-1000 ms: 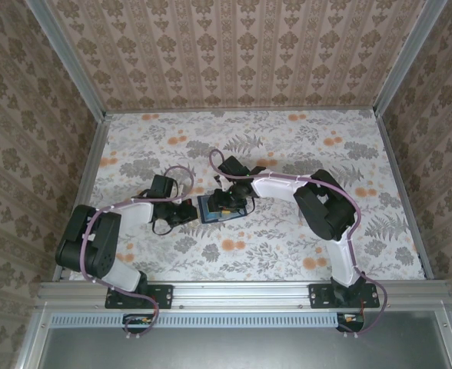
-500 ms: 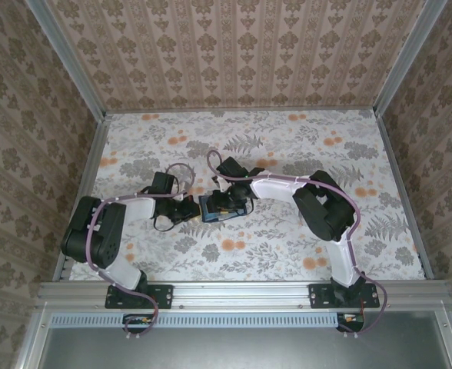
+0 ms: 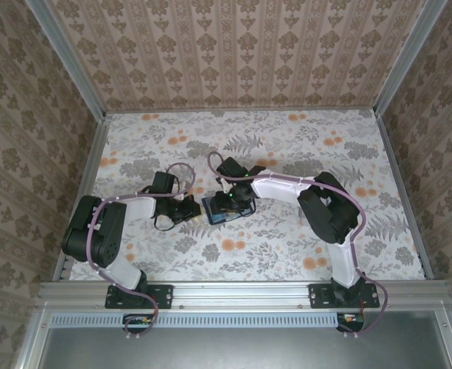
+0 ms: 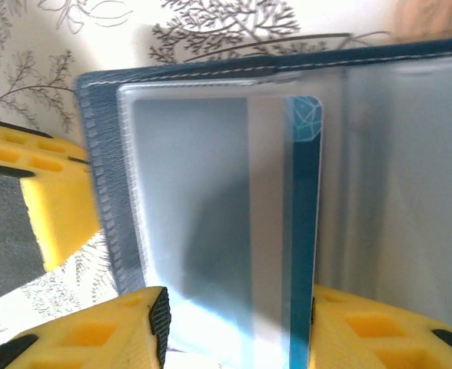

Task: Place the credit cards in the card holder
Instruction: Insert the credit card into the card slot.

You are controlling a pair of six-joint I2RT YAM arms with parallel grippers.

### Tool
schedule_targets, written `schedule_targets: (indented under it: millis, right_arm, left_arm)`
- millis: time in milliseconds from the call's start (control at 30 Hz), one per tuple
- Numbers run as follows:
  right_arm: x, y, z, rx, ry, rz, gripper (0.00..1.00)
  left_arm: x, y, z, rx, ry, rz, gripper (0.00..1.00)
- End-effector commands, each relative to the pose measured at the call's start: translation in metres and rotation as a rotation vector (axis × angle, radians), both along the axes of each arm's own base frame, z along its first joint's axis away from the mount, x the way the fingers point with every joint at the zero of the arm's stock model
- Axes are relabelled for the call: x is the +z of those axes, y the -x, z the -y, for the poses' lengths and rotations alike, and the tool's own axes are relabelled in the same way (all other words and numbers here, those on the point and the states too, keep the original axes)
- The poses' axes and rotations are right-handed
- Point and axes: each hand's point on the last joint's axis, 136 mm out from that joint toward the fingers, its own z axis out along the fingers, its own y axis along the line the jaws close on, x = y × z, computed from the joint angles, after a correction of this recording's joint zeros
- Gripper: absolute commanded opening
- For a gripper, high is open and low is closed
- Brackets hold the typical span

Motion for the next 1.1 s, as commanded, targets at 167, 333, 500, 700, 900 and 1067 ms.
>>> schedule_targets:
  millis: [167,333,500,700,900,1067]
  right_arm:
    - [0.026,-0.002,0.037,-0.034,0.167,0.079,0.50]
    - [0.039,0.007,0.050,-0.001,0.178,0.123,0.50]
    - [0.052,0.016,0.073,-0.005,0.190,0.181,0.48]
    - [0.034,0.018,0.062,0.014,0.145,0.131,0.38]
    - [0.009,-0.005,0.070,-0.034,0.275,0.163,0.43]
    - [-0.004,-0.012,0.064,-0.027,0.286,0.159,0.44]
  left_arm:
    - [-0.030,0.002,-0.016,0.030,-0.111,-0.005,0.00]
    - [-0.020,-0.001,-0.019,0.034,-0.118,0.031,0.04]
    - [-0.008,-0.006,-0.026,0.043,-0.154,0.070,0.08]
    - [0.006,-0.013,-0.020,0.041,-0.121,0.110,0.14]
    - [0.015,-0.010,-0.008,0.030,-0.081,0.129,0.25]
    - [0.019,-0.004,-0.014,0.040,-0.091,0.146,0.28]
